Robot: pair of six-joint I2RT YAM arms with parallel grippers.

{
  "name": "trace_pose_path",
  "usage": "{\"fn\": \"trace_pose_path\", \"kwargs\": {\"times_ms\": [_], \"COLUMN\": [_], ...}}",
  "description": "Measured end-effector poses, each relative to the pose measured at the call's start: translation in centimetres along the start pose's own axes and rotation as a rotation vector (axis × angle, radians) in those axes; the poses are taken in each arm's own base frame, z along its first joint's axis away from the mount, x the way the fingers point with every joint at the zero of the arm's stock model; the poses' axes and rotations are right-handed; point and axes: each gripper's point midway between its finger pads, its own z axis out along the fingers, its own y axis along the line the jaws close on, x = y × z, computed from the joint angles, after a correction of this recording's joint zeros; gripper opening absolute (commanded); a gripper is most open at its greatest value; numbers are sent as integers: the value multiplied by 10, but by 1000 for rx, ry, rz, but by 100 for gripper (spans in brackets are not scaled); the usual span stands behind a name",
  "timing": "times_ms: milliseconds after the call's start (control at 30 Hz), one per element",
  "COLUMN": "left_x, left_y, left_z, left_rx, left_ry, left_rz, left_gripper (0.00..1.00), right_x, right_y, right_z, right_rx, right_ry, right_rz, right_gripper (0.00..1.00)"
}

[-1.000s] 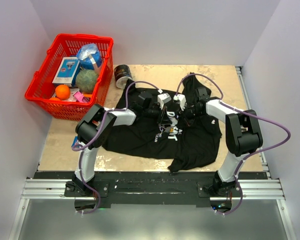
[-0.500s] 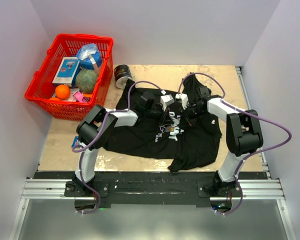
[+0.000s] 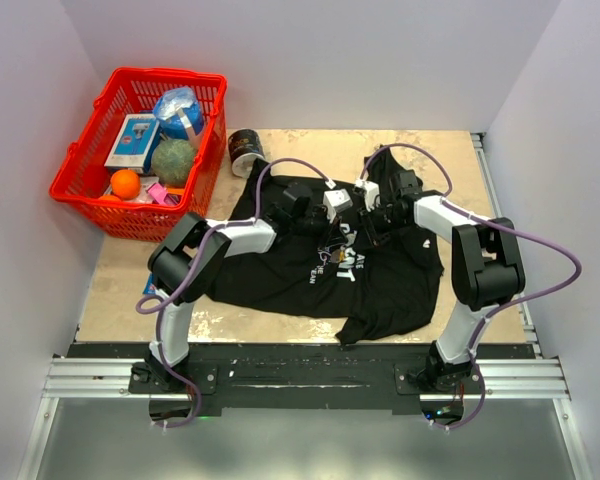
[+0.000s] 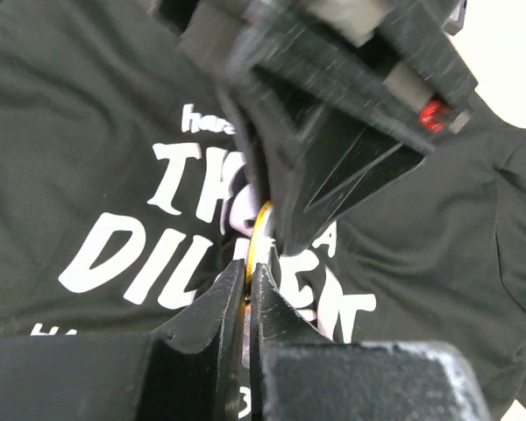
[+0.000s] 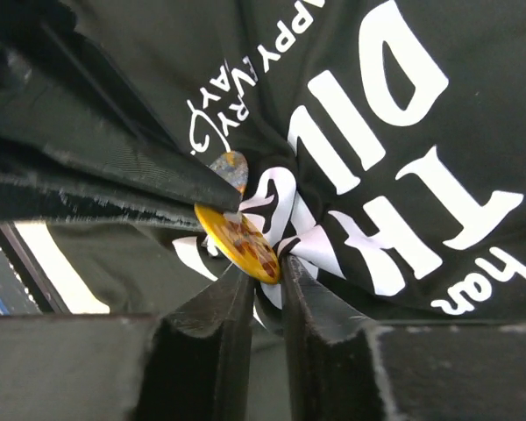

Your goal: Remove the brooch from the garment

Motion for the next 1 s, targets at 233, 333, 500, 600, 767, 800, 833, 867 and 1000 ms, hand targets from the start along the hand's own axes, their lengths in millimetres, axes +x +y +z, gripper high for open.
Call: {"fn": "trace_pose_path", "kwargs": {"times_ms": [233, 333, 500, 600, 767, 800, 833, 867, 1000], "left_x": [-3, -2, -10, -15, -14, -13, -12, -12, -12], "left_y": [-6, -5, -4, -1, 4, 5, 6, 7, 8], "left_z": [4, 3, -2, -5, -6, -6, -6, -7, -6], "left_rx": [-14, -32, -77, -104, -139, -143, -149, -153, -165], "left_ry": [1, 5, -4, -6, 4, 7, 10, 13, 17], "left_rz": [22, 44, 104, 128, 148, 153, 158, 161, 179], "left_gripper": [0, 0, 0, 0, 0, 0, 0, 0, 0], "right_x": [-2, -2, -2, -2, 0, 2, 2, 3, 4], "right_y": [5, 7, 10, 11, 11, 10, 10, 9, 6], "right_z": [4, 5, 5, 5, 6, 6, 6, 6, 6], "right_rx": [-5, -9, -31, -38, -37, -34, -32, -27, -13], "right_ry": [0, 1, 0, -2, 2, 5, 6, 8, 14], "right_rz": [29, 27, 20, 14, 9, 10, 11, 11, 5], "right_gripper": [40, 41, 45, 46, 45, 47, 48, 49, 51]}}
